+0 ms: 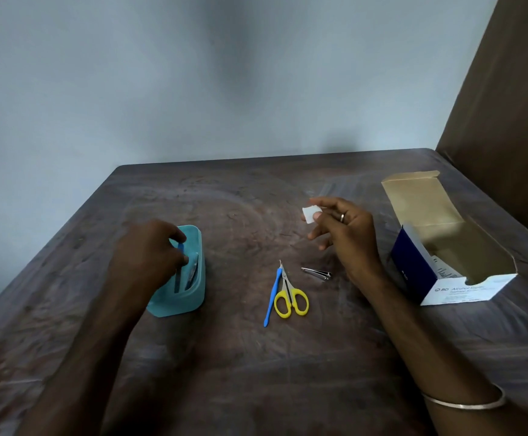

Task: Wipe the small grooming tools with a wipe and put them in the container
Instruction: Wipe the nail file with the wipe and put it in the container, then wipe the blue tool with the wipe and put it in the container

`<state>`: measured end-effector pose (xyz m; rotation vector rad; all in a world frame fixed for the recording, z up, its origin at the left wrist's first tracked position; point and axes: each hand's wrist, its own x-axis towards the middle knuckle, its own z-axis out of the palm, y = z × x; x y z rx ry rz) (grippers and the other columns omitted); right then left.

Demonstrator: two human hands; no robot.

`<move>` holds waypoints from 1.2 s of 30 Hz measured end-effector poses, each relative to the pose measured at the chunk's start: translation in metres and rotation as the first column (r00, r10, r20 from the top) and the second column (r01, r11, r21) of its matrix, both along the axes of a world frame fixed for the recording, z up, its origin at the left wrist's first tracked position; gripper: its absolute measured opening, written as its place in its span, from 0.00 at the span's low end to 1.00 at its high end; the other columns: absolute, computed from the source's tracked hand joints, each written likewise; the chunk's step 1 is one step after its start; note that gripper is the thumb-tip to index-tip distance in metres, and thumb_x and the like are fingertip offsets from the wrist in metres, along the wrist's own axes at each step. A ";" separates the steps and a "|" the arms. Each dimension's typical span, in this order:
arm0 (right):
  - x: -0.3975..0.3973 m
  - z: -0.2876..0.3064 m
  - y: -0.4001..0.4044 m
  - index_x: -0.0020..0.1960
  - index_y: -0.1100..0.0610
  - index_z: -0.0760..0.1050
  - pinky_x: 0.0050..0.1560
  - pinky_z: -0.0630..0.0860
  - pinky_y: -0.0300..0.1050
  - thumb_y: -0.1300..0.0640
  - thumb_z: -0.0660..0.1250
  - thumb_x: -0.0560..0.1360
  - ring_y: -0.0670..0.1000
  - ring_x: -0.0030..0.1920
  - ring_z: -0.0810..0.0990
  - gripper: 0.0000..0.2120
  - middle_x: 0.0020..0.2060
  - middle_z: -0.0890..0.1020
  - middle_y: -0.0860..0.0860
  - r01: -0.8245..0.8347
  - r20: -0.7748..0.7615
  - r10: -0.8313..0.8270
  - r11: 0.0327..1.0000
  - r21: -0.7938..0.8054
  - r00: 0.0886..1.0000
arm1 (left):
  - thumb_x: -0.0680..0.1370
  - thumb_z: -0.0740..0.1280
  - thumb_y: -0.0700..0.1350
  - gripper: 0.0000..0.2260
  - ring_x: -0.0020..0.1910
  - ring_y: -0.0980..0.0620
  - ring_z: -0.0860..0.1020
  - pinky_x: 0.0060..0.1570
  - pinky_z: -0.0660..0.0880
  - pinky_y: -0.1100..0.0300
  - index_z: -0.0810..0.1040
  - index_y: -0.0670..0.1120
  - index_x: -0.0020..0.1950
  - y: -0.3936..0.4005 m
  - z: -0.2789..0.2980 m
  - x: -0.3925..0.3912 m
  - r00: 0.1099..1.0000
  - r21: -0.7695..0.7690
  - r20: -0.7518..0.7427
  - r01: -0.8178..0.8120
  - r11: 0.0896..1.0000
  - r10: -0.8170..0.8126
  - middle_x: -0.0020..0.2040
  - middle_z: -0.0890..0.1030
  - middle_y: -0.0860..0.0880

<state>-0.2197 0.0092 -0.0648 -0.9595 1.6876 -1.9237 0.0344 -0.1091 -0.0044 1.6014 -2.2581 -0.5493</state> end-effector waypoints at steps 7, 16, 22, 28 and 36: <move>-0.001 -0.002 0.000 0.55 0.52 0.82 0.27 0.74 0.42 0.65 0.67 0.77 0.50 0.30 0.82 0.11 0.44 0.86 0.52 -0.013 -0.006 0.013 1.000 0.018 1.000 | 0.73 0.70 0.38 0.16 0.49 0.42 0.83 0.51 0.79 0.52 0.82 0.48 0.61 0.000 -0.015 -0.006 0.988 -0.024 0.154 0.020 0.999 -0.016 0.52 0.84 0.42; -0.003 -0.005 -0.001 0.59 0.56 0.82 0.26 0.74 0.40 0.63 0.68 0.78 0.51 0.30 0.83 0.11 0.45 0.86 0.52 -0.023 -0.033 0.025 0.998 0.058 0.999 | 0.74 0.68 0.35 0.16 0.45 0.47 0.78 0.47 0.75 0.56 0.83 0.48 0.59 -0.002 -0.010 -0.008 0.974 0.037 0.224 0.031 0.999 -0.039 0.55 0.83 0.42; -0.004 -0.005 -0.002 0.57 0.56 0.82 0.26 0.74 0.42 0.63 0.72 0.75 0.51 0.30 0.83 0.11 0.45 0.87 0.53 -0.031 -0.038 0.033 0.998 0.056 0.999 | 0.73 0.68 0.35 0.18 0.46 0.47 0.79 0.50 0.77 0.54 0.83 0.48 0.60 -0.003 -0.009 -0.007 0.969 0.053 0.241 0.033 0.998 -0.044 0.54 0.83 0.42; -0.003 -0.004 -0.002 0.57 0.53 0.81 0.26 0.74 0.41 0.61 0.73 0.75 0.50 0.29 0.83 0.11 0.45 0.86 0.50 -0.019 -0.060 0.022 0.998 0.053 0.998 | 0.72 0.68 0.32 0.20 0.48 0.45 0.83 0.53 0.80 0.50 0.82 0.46 0.62 0.001 -0.005 -0.010 0.988 0.028 0.151 0.006 1.000 -0.010 0.52 0.85 0.44; -0.004 -0.006 -0.003 0.58 0.54 0.81 0.25 0.74 0.40 0.60 0.73 0.75 0.51 0.29 0.83 0.12 0.46 0.87 0.49 -0.019 -0.051 0.023 0.998 0.066 0.998 | 0.75 0.69 0.35 0.16 0.53 0.40 0.80 0.50 0.74 0.50 0.81 0.45 0.62 0.031 0.008 -0.027 0.996 -0.468 -0.058 0.029 0.883 -0.063 0.56 0.83 0.42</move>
